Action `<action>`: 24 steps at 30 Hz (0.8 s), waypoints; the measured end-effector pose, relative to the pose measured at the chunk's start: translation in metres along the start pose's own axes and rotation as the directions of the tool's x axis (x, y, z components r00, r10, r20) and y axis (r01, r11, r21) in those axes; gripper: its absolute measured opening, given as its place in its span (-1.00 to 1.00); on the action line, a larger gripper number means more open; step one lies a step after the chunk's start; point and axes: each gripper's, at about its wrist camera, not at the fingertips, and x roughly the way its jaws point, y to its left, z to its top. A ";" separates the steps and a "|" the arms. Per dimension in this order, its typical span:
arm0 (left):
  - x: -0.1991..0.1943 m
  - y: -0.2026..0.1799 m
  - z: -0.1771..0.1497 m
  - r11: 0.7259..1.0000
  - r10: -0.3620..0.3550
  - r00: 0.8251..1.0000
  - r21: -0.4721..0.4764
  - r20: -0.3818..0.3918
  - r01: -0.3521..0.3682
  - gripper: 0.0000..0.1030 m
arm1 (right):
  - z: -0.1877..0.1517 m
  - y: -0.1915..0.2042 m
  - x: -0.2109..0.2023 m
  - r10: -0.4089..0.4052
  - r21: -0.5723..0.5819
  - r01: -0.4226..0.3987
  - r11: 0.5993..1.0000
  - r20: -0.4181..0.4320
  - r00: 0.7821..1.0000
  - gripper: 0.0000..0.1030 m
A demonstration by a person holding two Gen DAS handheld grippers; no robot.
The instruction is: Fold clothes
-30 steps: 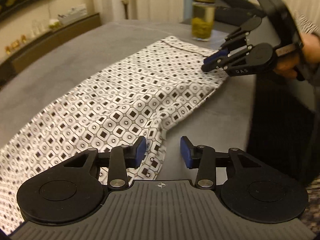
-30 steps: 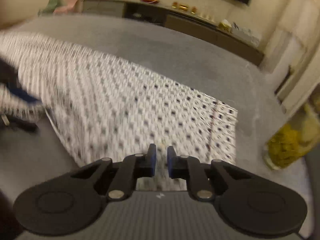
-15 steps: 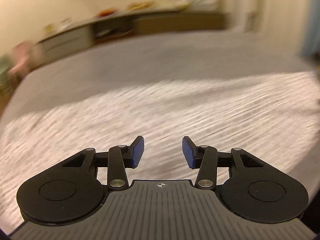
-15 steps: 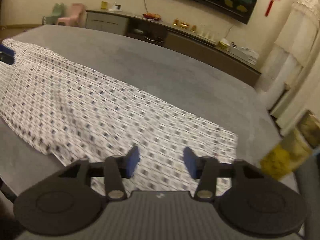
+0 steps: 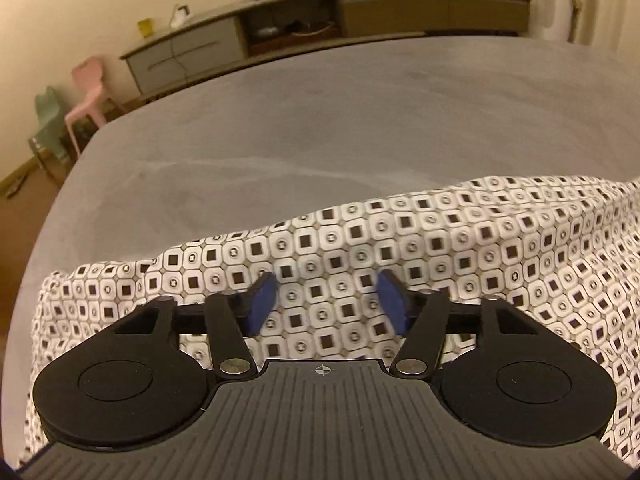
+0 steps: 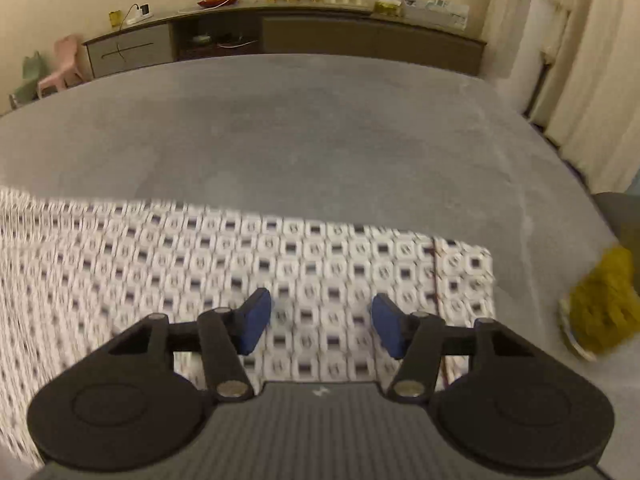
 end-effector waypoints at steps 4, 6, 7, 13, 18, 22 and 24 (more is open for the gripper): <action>0.023 0.037 0.018 0.994 0.017 1.000 -0.104 0.000 -0.017 -0.06 | 0.040 0.007 0.035 0.060 -0.059 -0.058 0.997 0.033 0.998 0.11; 0.030 0.053 0.026 0.989 0.066 0.998 -0.134 0.003 -0.065 -0.07 | 0.061 0.011 0.057 0.060 -0.068 -0.056 0.996 0.064 0.996 0.15; 0.034 0.059 0.031 0.985 0.088 0.996 -0.146 -0.001 -0.088 -0.09 | 0.070 0.009 0.063 0.054 -0.062 -0.049 0.997 0.074 0.996 0.19; 0.030 0.073 0.031 0.985 0.084 0.996 -0.147 -0.014 -0.085 -0.16 | 0.070 -0.003 0.061 -0.039 -0.058 0.042 0.997 0.063 0.997 0.20; 0.010 0.101 0.004 0.976 0.164 0.986 -0.142 -0.028 -0.166 -0.14 | 0.004 -0.016 0.012 -0.154 -0.116 0.160 0.980 0.058 0.986 0.21; -0.012 0.136 -0.030 0.959 0.188 0.982 -0.212 -0.033 -0.190 -0.18 | -0.018 0.013 -0.010 -0.110 -0.136 0.124 0.983 0.107 0.988 0.14; -0.024 0.153 -0.049 0.954 0.175 0.984 -0.242 -0.030 -0.177 -0.15 | -0.024 0.039 -0.015 -0.012 -0.177 0.035 0.984 0.131 0.991 0.12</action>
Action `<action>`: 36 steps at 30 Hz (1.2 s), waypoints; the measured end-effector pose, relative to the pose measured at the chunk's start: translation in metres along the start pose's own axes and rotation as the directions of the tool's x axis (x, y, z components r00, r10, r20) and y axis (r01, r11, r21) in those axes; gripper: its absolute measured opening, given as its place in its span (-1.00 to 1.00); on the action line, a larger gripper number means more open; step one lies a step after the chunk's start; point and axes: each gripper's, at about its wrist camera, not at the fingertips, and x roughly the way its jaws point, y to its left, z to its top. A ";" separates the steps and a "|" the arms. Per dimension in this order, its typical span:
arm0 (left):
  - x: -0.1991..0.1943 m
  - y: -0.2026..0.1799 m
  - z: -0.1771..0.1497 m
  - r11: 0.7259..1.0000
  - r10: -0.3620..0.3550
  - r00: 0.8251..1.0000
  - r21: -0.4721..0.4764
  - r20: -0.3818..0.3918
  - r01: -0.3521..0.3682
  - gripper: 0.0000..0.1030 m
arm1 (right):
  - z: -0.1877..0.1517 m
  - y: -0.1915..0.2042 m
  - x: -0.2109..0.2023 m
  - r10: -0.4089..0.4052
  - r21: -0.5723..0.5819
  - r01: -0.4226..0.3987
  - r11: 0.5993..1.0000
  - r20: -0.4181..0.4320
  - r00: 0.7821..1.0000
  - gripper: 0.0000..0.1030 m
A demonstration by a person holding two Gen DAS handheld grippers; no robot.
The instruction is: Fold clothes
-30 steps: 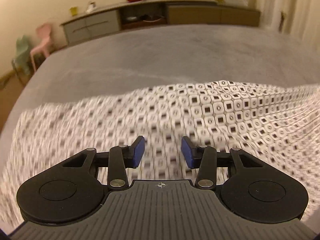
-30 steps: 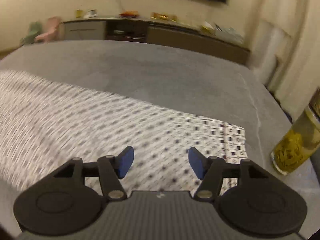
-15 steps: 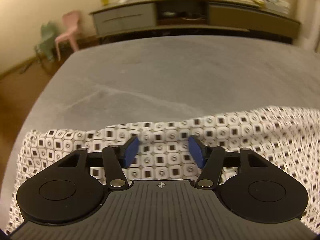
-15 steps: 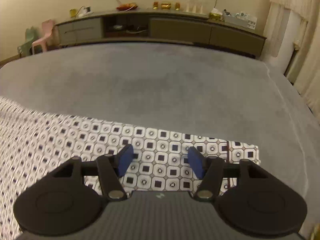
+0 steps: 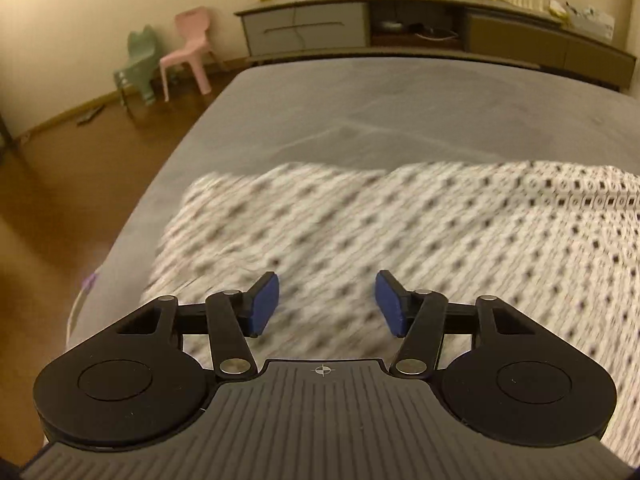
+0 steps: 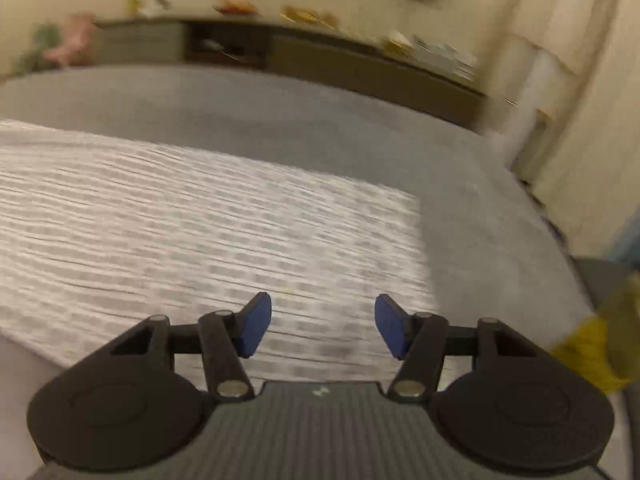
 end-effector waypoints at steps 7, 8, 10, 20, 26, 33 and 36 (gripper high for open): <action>-0.031 0.095 -0.039 0.979 0.005 1.000 -0.204 0.016 -0.002 -0.68 | -0.016 0.005 0.009 0.026 0.009 -0.026 1.000 -0.054 0.998 0.31; -0.037 0.106 -0.041 0.969 -0.006 1.000 -0.248 0.023 0.011 -0.73 | -0.018 -0.002 0.010 -0.005 0.007 0.005 1.000 -0.067 0.998 0.33; -0.057 0.119 -0.043 0.955 0.061 0.996 -0.293 0.067 -0.038 -0.27 | -0.020 -0.011 0.011 -0.081 -0.009 0.081 0.997 -0.096 0.992 0.34; -0.086 0.162 -0.080 0.907 0.050 0.997 -0.421 0.055 -0.022 -0.23 | 0.019 0.092 0.014 -0.142 -0.253 0.160 0.954 0.089 0.986 0.21; -0.081 0.156 -0.079 0.911 0.067 0.997 -0.409 0.033 -0.047 -0.49 | 0.039 0.186 0.009 0.050 -0.377 0.016 0.926 0.166 0.985 0.21; -0.088 0.161 -0.087 0.858 -0.021 0.997 -0.511 0.068 0.053 -0.15 | 0.010 0.260 -0.002 0.190 -0.432 -0.141 0.891 0.072 0.979 0.26; -0.089 0.156 -0.085 0.843 -0.064 0.995 -0.529 0.076 0.095 0.32 | 0.008 0.262 0.000 0.209 -0.393 -0.174 0.903 0.049 0.977 0.26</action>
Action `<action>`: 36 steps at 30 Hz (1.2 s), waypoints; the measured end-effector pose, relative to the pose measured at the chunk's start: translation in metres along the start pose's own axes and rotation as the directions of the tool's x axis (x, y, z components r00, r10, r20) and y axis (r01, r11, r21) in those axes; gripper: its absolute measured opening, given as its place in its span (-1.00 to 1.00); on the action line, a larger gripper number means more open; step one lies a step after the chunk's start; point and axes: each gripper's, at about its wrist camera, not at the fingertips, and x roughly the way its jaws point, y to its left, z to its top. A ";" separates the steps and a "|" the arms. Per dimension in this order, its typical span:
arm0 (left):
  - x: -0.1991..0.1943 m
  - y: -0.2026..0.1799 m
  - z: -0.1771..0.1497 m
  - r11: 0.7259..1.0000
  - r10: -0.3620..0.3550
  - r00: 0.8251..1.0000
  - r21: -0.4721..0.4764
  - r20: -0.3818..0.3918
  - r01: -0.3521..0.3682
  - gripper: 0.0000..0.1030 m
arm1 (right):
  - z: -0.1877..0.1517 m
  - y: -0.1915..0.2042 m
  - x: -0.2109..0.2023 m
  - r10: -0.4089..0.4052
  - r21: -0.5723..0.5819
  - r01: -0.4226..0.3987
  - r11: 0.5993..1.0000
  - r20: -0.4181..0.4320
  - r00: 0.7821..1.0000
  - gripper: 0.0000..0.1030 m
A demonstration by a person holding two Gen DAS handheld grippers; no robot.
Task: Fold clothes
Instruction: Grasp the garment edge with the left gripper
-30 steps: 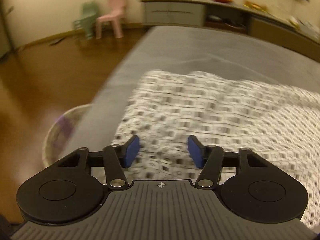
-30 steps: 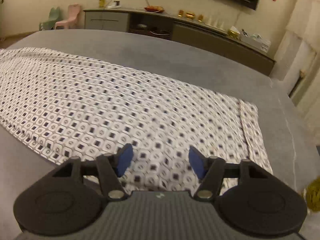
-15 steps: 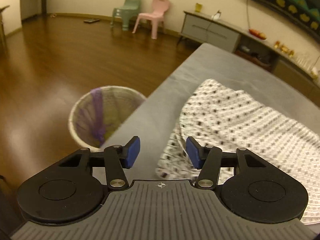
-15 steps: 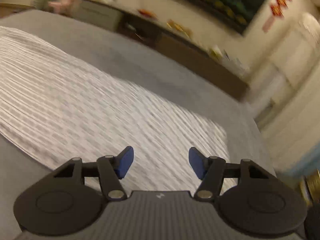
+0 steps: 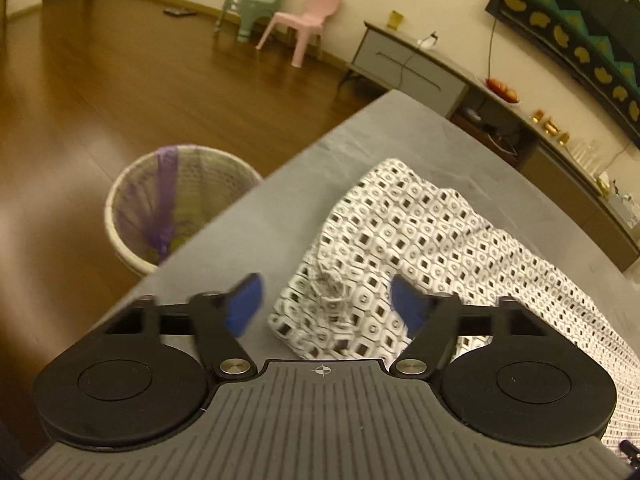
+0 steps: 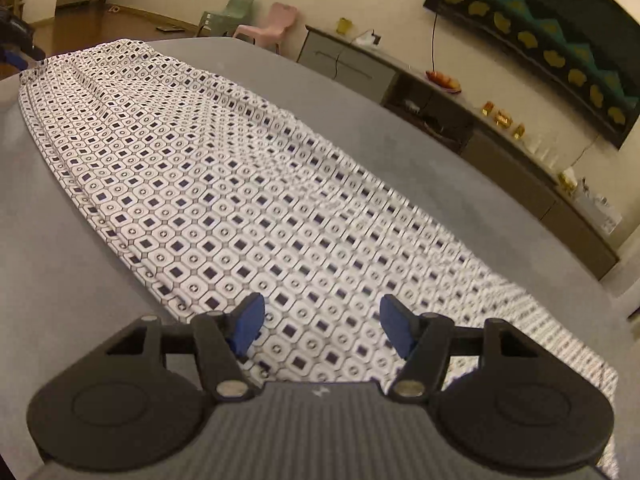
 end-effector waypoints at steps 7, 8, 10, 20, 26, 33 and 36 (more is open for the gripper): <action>0.021 -0.027 -0.005 0.986 0.112 0.993 0.128 -0.030 -0.107 -0.90 | -0.005 -0.006 -0.002 0.034 0.076 -0.034 0.997 0.005 0.999 0.33; 0.020 -0.028 -0.004 0.988 0.104 0.994 0.116 -0.029 -0.100 -1.00 | -0.006 -0.005 -0.004 0.035 0.082 -0.036 0.996 0.008 0.999 0.33; 0.018 -0.032 -0.005 0.989 0.103 0.995 0.110 -0.014 -0.101 -1.00 | -0.007 -0.008 -0.002 0.039 0.091 -0.040 0.995 0.013 0.999 0.33; -0.052 -0.240 -0.121 0.717 -0.215 0.955 0.697 0.203 0.013 -1.00 | -0.011 -0.016 0.004 0.080 0.159 -0.082 0.984 0.017 0.997 0.48; -0.024 -0.269 -0.185 0.524 -0.178 0.982 0.851 0.062 0.041 -1.00 | -0.014 -0.024 -0.006 0.107 0.145 -0.103 0.984 -0.017 0.994 0.51; -0.042 -0.261 -0.180 0.469 -0.244 0.970 0.876 0.010 0.109 -1.00 | 0.006 -0.026 -0.024 0.083 0.188 -0.088 0.978 0.034 0.996 0.39; -0.044 -0.261 -0.185 0.426 -0.258 0.966 0.894 -0.029 0.140 -0.93 | 0.028 -0.022 -0.034 0.178 0.229 -0.194 0.954 0.090 0.980 0.39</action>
